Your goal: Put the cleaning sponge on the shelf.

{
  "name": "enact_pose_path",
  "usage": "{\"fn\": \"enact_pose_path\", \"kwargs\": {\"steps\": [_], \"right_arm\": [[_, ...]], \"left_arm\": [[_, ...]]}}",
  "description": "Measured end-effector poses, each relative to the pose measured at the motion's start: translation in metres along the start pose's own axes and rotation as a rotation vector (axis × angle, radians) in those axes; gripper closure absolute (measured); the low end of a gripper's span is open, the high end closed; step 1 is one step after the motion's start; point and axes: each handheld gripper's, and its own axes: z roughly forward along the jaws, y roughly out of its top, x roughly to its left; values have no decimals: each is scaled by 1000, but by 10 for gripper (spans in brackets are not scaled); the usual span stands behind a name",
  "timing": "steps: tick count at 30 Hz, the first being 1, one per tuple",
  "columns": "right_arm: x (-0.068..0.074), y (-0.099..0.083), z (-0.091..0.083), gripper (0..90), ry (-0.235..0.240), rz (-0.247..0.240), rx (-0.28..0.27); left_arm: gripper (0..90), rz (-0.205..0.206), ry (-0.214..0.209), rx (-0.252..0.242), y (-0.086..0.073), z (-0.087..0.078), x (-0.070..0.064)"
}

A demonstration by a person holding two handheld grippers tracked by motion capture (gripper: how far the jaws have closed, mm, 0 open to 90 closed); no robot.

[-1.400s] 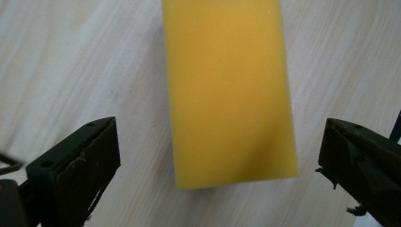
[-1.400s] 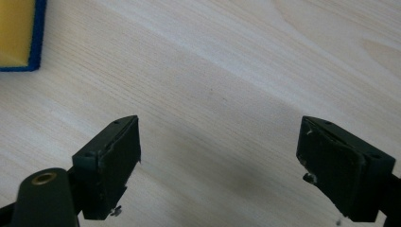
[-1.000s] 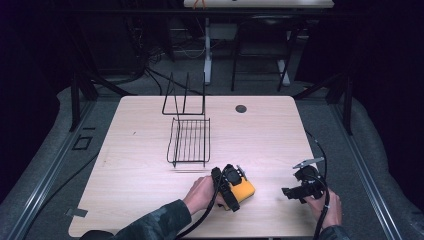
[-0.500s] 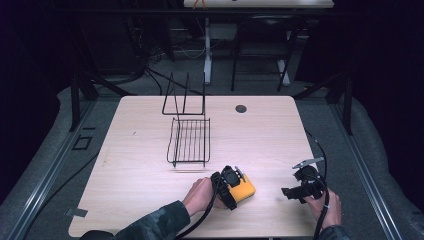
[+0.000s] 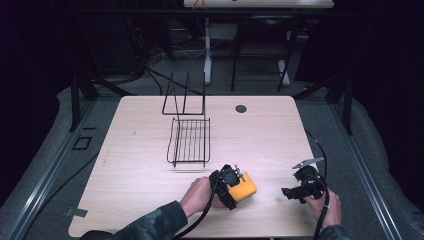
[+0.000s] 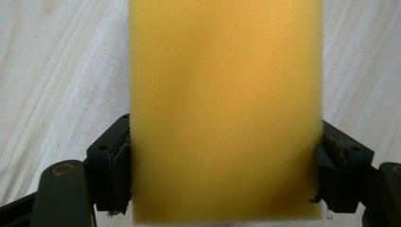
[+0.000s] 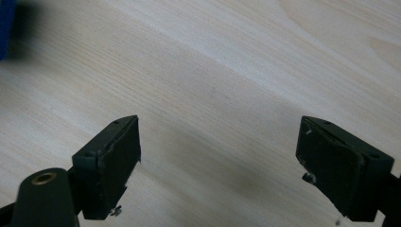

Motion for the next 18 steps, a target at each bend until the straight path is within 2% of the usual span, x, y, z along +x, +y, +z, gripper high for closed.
{"fn": "enact_pose_path", "kwargs": {"steps": [8, 18], "right_arm": [[1, 0, -1, 143, 2, 0, -1], [1, 0, 0, 144, -1, -6, 13]], "left_arm": [[220, 10, 6, -38, -5, -13, -3], [221, 4, 16, -66, -12, -29, 2]]}}
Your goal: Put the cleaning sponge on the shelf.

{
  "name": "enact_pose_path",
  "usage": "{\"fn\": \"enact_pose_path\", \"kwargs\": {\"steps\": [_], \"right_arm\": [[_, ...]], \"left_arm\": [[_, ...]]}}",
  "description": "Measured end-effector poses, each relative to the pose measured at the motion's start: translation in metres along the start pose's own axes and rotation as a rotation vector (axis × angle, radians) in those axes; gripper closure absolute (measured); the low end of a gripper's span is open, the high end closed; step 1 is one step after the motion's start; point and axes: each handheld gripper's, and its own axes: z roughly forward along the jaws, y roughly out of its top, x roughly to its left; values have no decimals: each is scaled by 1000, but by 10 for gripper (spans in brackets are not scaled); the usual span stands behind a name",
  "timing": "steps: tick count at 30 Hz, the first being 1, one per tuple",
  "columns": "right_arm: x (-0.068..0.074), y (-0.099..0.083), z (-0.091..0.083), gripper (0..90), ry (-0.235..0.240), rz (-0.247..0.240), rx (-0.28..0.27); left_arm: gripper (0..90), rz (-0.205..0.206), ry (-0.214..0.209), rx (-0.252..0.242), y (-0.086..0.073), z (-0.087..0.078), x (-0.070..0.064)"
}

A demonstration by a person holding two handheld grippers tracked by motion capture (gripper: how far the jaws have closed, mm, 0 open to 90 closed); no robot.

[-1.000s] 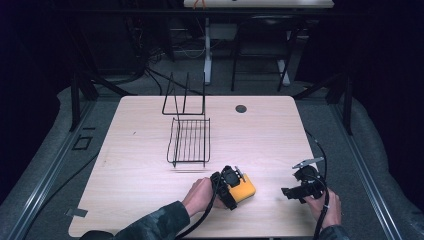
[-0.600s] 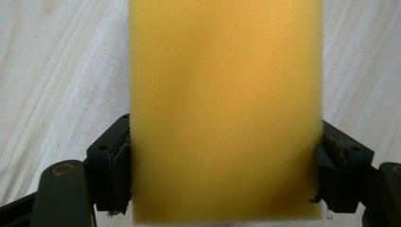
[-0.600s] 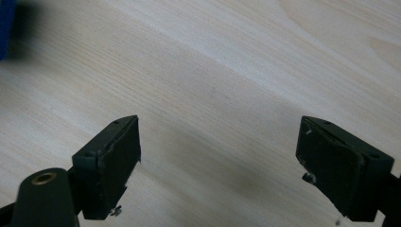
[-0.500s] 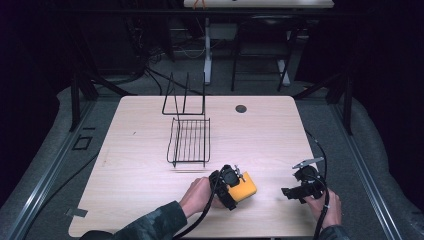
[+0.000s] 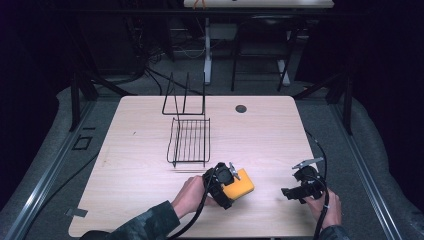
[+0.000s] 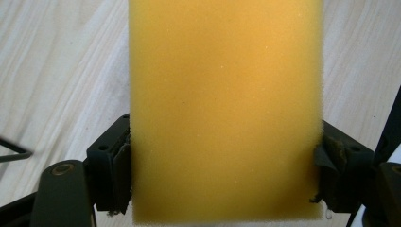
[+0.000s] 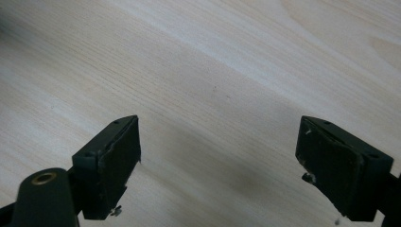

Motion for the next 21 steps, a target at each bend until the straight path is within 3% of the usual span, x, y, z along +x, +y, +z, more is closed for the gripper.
{"fn": "enact_pose_path", "kwargs": {"steps": [21], "right_arm": [[0, -2, 1, 146, 5, -6, 7]], "left_arm": [[222, 0, 15, -44, -11, -23, 12]]}}
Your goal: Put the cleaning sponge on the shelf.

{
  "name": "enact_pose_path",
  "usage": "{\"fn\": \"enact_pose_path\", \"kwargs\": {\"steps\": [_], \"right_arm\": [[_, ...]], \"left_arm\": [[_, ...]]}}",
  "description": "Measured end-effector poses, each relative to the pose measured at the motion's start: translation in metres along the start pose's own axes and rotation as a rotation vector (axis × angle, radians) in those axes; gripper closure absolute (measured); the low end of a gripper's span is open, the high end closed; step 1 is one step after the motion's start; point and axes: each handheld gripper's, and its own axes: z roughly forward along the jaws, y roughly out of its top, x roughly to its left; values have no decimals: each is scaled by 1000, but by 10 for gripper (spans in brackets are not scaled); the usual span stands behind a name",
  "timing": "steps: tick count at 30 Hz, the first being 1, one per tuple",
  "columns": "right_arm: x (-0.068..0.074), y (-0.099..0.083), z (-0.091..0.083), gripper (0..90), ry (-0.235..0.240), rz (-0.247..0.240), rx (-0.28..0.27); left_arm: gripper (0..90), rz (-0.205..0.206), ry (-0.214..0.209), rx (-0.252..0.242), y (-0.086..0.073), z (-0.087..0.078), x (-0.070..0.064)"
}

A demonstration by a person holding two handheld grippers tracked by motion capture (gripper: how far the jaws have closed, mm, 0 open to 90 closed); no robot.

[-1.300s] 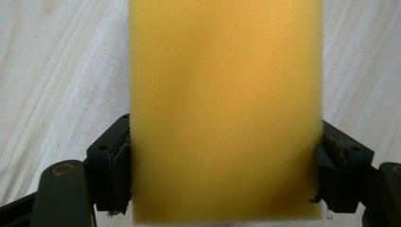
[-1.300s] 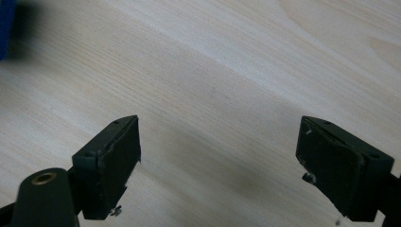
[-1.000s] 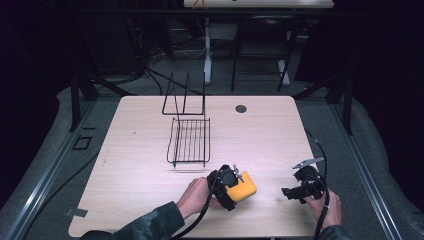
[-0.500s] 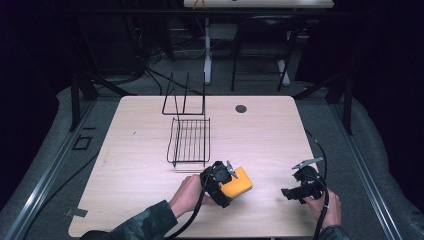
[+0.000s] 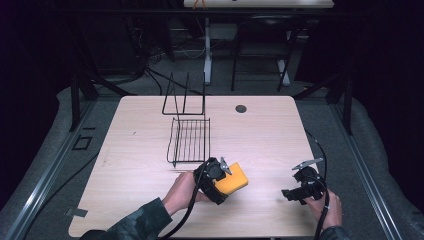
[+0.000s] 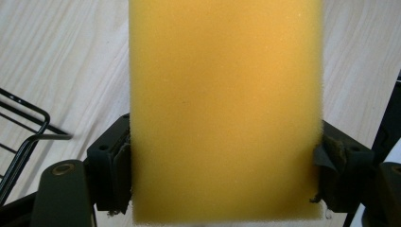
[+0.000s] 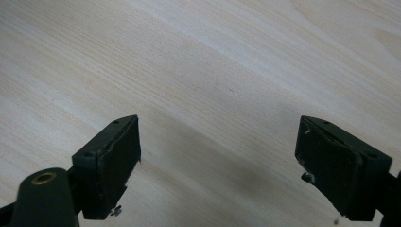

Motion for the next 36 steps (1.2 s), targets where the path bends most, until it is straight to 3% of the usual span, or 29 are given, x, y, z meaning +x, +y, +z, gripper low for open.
{"fn": "enact_pose_path", "kwargs": {"steps": [7, 21, 36], "right_arm": [[1, 0, 0, 146, 2, 1, 5], [1, 2, 4, 146, 14, -6, 10], [2, 4, 7, 146, 20, -12, 18]], "left_arm": [[222, -12, -2, -14, -4, -8, 6], [222, -32, 65, -34, -13, -29, 19], [223, -102, 114, -71, -29, -48, 39]]}}
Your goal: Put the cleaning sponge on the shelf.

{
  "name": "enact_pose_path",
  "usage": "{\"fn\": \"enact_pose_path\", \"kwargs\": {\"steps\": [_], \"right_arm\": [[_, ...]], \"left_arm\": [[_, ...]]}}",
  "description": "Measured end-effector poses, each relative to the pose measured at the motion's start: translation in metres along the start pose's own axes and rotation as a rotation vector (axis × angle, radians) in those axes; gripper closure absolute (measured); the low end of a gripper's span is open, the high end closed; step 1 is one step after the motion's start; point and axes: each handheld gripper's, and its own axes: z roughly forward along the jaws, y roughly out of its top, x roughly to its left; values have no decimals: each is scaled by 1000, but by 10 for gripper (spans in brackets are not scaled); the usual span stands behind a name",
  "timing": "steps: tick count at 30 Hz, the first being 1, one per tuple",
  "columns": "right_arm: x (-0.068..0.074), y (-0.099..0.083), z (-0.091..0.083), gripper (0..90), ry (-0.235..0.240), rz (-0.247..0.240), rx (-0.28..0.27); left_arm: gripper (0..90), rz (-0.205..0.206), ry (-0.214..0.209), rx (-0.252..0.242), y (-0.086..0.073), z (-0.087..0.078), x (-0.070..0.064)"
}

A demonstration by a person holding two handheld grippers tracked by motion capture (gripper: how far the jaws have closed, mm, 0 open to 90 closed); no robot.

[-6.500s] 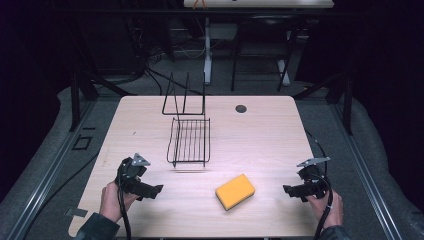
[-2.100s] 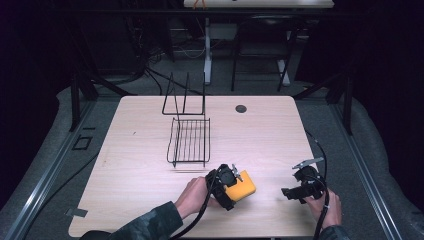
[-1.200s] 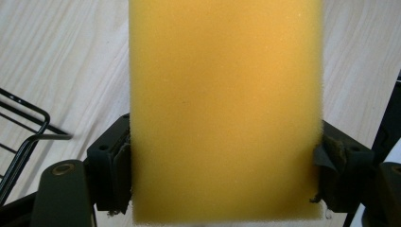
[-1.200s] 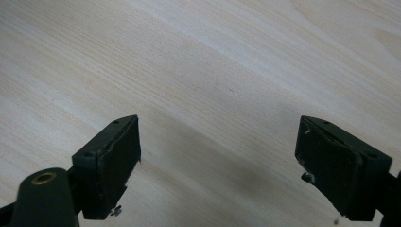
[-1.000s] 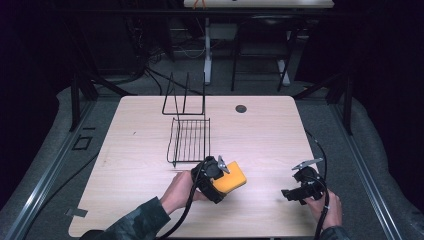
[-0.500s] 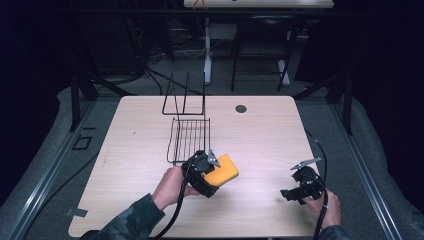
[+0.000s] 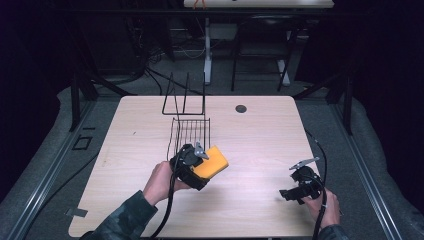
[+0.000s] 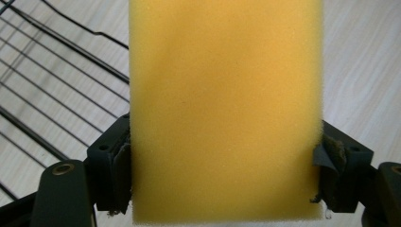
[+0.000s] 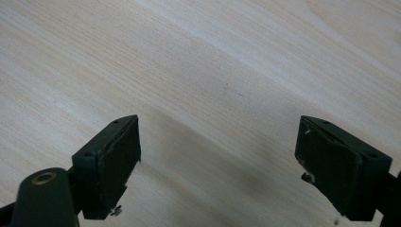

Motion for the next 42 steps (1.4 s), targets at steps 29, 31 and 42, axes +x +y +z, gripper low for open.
{"fn": "enact_pose_path", "kwargs": {"steps": [29, 31, 42], "right_arm": [[-1, -1, 1, 146, 4, 3, 6], [-1, -1, 1, 146, 4, 3, 7], [-1, -1, 1, 147, 5, -1, 14]], "left_arm": [[223, -124, 91, -7, -24, -9, 43], [223, -128, 99, -11, -25, -9, 45], [224, -157, 123, -21, -30, -11, 55]]}}
